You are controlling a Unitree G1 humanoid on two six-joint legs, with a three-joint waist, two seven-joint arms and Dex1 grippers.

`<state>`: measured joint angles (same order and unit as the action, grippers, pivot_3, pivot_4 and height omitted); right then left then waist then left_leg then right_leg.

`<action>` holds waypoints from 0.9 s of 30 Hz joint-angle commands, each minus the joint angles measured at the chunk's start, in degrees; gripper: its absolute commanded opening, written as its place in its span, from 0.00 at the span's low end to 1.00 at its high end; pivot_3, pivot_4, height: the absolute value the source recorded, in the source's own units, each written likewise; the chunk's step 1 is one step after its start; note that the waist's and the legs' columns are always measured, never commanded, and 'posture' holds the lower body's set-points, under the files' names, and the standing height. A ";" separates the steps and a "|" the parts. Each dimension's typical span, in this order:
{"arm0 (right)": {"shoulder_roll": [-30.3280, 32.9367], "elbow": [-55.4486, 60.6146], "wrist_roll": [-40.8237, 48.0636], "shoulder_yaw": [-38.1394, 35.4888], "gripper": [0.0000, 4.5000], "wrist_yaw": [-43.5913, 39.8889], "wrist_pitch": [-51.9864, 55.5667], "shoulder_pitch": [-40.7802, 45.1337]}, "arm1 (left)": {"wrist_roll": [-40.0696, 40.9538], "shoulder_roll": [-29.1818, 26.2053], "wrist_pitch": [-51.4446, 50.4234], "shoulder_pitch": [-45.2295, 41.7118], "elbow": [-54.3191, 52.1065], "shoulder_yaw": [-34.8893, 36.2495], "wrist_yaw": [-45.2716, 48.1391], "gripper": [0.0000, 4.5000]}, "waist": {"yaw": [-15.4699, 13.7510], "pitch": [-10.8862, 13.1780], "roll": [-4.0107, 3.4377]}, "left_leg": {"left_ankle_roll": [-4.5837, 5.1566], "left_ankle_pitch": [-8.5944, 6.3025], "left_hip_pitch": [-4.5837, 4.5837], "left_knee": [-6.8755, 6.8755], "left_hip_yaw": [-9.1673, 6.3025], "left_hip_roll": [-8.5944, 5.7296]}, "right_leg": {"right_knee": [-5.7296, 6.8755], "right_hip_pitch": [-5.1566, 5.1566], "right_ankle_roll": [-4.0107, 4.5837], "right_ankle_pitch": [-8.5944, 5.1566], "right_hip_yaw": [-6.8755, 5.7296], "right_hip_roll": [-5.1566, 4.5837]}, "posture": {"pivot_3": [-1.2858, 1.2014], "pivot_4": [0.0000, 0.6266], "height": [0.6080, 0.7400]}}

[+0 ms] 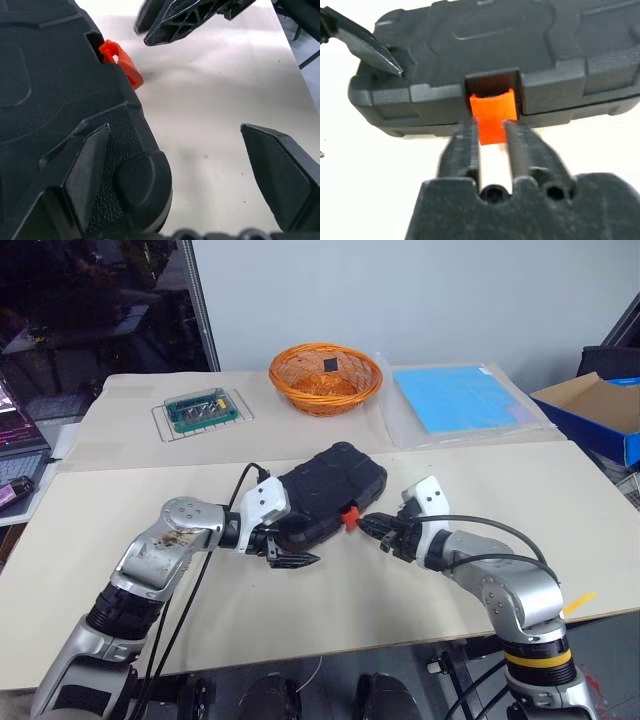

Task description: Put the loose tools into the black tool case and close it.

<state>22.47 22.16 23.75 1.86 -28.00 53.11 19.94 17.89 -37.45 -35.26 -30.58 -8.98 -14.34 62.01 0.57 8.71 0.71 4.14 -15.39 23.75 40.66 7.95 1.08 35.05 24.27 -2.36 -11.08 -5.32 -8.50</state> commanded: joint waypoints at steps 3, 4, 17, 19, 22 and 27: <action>-0.93 -9.41 -5.21 5.71 0.01 0.30 -5.20 5.45 | -1.92 -0.15 -2.23 2.03 3.42 -3.13 -0.19 1.00 | 0.09 0.00 -0.05 | -0.01 0.01 0.00 0.00 0.01 -0.01 | 0.00 0.00 -0.02 -0.01 0.00 0.00 | 0.52 0.24 1.00; -1.48 -10.88 -5.53 6.13 0.01 0.13 -6.17 6.31 | -1.93 -0.10 -2.25 2.04 3.38 -3.19 -0.22 1.00 | 0.11 0.00 -0.06 | -0.01 0.01 0.00 0.00 0.01 -0.01 | 0.00 0.01 -0.02 -0.01 0.00 0.00 | 0.52 0.24 1.00; -3.87 -10.54 -5.44 5.50 0.01 -1.34 -7.22 9.63 | -2.06 0.06 -2.13 2.45 3.67 -3.30 -0.69 1.00 | 0.37 0.07 -0.18 | -0.18 0.11 0.02 -0.03 0.04 0.00 | 0.02 0.02 -0.02 0.00 0.01 0.00 | 0.52 0.24 1.00; -3.52 -9.63 -5.30 5.23 0.01 -1.29 -6.46 9.84 | -2.10 0.05 -2.02 2.49 3.84 -3.33 -0.69 1.00 | 0.38 0.09 -0.20 | -0.18 0.12 0.02 -0.03 0.04 0.00 | 0.02 0.03 -0.02 0.00 0.01 0.00 | 0.52 0.24 1.00; -3.04 -8.78 -5.32 5.22 0.01 -1.29 -5.55 10.04 | -2.13 0.06 -1.94 2.47 3.93 -3.42 -0.71 1.00 | 0.38 0.09 -0.21 | -0.17 0.10 0.03 -0.04 0.04 0.00 | 0.01 0.06 -0.02 0.00 0.01 0.00 | 0.52 0.24 1.00; -2.86 -7.02 -4.79 4.89 0.01 -1.18 -3.43 11.02 | -2.16 -0.01 -1.96 2.49 4.08 -3.55 -0.64 1.00 | 0.42 0.09 -0.21 | -0.07 0.04 0.02 -0.11 0.04 0.01 | 0.00 0.08 -0.02 0.00 0.01 0.00 | 0.52 0.24 1.00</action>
<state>20.44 10.44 17.02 8.30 -28.74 50.60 27.34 17.81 -37.28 -35.10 -30.59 -8.16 -14.28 61.14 1.00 8.80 0.50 4.09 -15.36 23.76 40.53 7.98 1.10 35.05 24.35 -2.39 -11.08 -5.31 -8.50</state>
